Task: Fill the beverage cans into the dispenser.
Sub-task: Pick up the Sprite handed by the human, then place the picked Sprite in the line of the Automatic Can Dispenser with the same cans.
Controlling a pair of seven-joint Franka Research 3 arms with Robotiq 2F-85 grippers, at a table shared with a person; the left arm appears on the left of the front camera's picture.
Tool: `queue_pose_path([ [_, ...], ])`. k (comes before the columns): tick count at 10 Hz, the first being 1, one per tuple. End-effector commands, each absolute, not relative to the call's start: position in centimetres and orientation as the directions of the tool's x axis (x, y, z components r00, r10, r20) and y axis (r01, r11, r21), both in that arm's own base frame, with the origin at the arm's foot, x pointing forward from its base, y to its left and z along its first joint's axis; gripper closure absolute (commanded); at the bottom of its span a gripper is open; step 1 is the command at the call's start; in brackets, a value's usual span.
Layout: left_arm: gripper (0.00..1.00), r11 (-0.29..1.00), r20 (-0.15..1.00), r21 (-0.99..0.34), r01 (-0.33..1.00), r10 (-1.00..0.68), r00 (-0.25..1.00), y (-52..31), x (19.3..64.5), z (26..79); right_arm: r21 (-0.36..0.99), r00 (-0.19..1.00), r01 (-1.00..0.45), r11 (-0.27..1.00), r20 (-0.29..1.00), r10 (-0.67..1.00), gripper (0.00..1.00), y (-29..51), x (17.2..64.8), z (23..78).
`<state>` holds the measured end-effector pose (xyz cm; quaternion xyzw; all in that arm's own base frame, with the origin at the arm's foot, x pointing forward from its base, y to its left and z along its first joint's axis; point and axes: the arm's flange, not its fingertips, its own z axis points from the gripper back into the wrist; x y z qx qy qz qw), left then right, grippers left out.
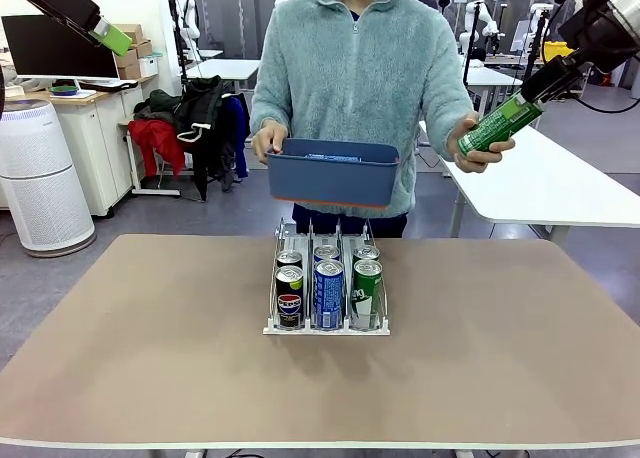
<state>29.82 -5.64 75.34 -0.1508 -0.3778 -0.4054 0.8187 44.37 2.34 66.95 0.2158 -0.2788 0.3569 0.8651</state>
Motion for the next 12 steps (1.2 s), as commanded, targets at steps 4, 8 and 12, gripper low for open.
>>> queue_pose_path([
  [4, 0.0, 0.631, 0.742, 0.047, 0.775, -0.542, 0.396, -5.66, 29.88, 75.3, 0.174, 0.586, -0.742, 0.648, 0.637, 0.501, 0.82, 2.61, 44.35, 66.85],
  [8, 0.0, 0.631, 0.742, 0.047, 0.775, -0.542, 0.396, -5.66, 29.88, 75.3, 0.174, 0.586, -0.742, 0.648, 0.637, 0.501, 0.82, 2.61, 44.35, 66.85],
  [12, 0.0, 0.631, 0.742, 0.047, 0.775, -0.542, 0.396, -5.66, 29.88, 75.3, 0.174, 0.586, -0.742, 0.648, 0.637, 0.501, 0.82, 2.61, 44.35, 66.85],
])
